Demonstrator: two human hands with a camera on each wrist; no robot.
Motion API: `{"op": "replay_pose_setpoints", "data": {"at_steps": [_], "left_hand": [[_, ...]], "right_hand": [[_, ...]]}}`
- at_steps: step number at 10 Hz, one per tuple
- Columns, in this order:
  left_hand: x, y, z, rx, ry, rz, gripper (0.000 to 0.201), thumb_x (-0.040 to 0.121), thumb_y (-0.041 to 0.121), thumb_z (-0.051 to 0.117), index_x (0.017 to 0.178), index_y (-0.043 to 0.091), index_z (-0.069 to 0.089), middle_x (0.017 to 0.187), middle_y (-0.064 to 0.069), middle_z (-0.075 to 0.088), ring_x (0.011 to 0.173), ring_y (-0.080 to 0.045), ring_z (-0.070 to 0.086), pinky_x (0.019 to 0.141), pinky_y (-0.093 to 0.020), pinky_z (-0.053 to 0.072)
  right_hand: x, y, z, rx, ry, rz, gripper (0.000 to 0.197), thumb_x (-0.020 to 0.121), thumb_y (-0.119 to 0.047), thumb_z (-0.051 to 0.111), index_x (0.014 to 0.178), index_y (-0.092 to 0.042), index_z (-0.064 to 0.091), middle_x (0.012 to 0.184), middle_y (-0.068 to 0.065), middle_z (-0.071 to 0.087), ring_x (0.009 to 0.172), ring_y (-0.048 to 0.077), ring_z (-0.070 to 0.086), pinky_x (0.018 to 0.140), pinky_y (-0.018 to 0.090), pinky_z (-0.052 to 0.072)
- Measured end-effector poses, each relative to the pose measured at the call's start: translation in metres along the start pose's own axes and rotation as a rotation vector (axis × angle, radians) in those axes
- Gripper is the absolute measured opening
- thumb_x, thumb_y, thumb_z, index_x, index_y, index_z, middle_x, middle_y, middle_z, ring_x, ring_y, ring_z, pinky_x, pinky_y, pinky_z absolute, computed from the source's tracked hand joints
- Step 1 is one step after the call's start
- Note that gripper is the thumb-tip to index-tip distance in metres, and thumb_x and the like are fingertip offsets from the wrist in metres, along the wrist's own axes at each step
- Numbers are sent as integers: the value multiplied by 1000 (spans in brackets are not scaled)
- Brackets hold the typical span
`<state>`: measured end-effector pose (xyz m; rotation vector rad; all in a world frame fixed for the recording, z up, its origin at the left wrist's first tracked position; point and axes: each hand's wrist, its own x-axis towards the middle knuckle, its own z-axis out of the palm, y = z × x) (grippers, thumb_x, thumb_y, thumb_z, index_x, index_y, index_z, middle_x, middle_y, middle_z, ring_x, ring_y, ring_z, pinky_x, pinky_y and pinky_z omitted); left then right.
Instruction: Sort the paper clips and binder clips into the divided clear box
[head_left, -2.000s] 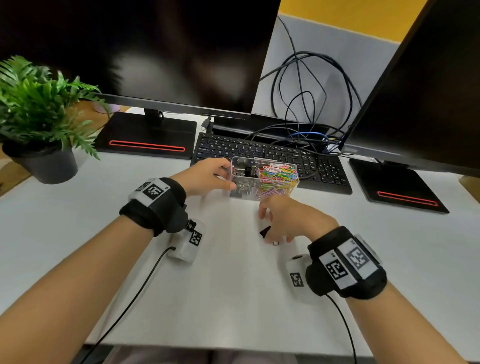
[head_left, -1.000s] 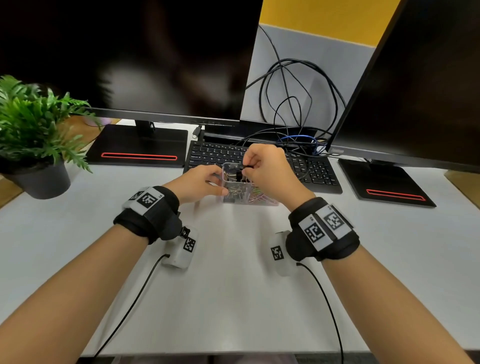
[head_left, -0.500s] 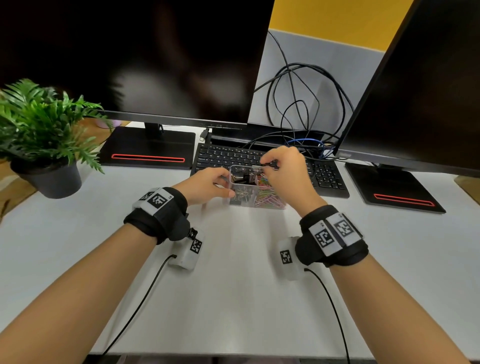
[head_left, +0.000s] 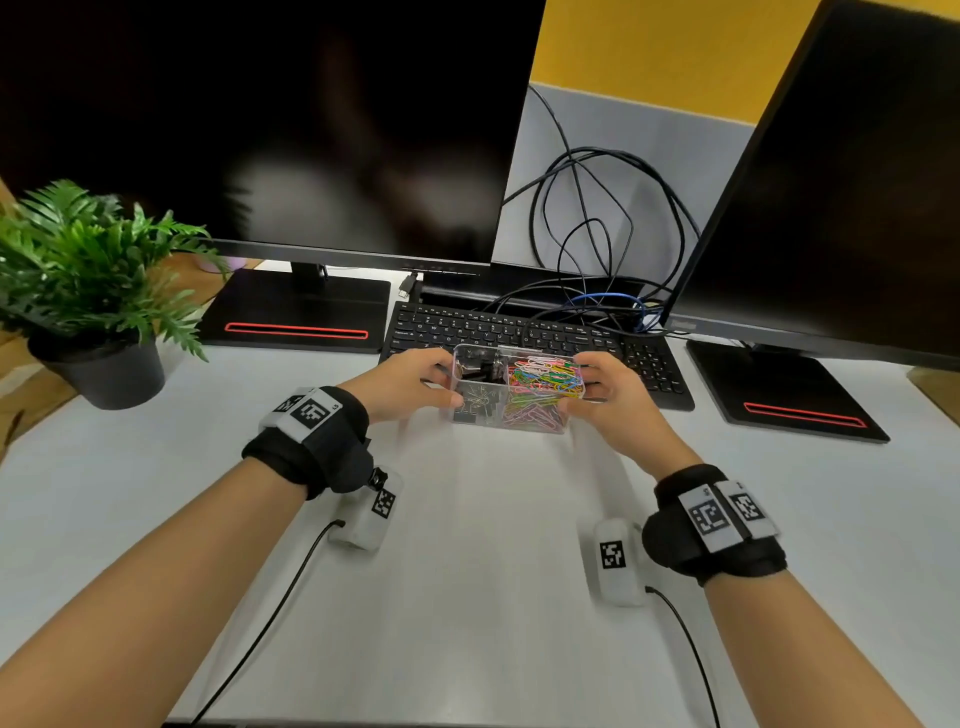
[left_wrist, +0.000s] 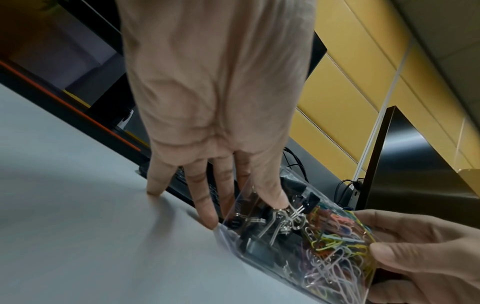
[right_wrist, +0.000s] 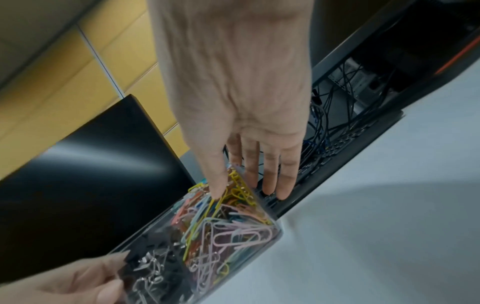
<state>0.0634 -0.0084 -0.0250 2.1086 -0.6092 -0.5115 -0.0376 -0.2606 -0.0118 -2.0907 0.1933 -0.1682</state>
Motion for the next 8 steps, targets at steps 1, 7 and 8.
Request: {"op": "replay_pose_setpoints", "data": {"at_steps": [1, 7, 8], "left_hand": [[-3, -3, -7, 35, 12, -8, 36, 86, 25, 73, 117, 19, 57, 117, -1, 66, 107, -19, 64, 100, -39, 48], [-30, -47, -48, 147, 194, -70, 51, 91, 16, 65, 139, 17, 47, 129, -2, 58, 110, -20, 60, 91, -31, 48], [-29, -52, -48, 106, 259, -85, 53, 90, 16, 68, 138, 14, 46, 128, -7, 59, 106, -22, 61, 94, -35, 48]], "right_hand": [[8, -1, 7, 27, -32, -12, 45, 82, 0, 70, 119, -13, 49, 105, 1, 65, 86, 17, 61, 66, 17, 45], [20, -38, 73, -56, -118, -44, 60, 84, -11, 70, 136, -14, 41, 119, 7, 63, 98, 22, 62, 70, 25, 46], [10, -39, 66, -134, -110, 8, 81, 82, -14, 74, 147, -13, 26, 121, 9, 58, 107, 24, 57, 82, 28, 42]]}}
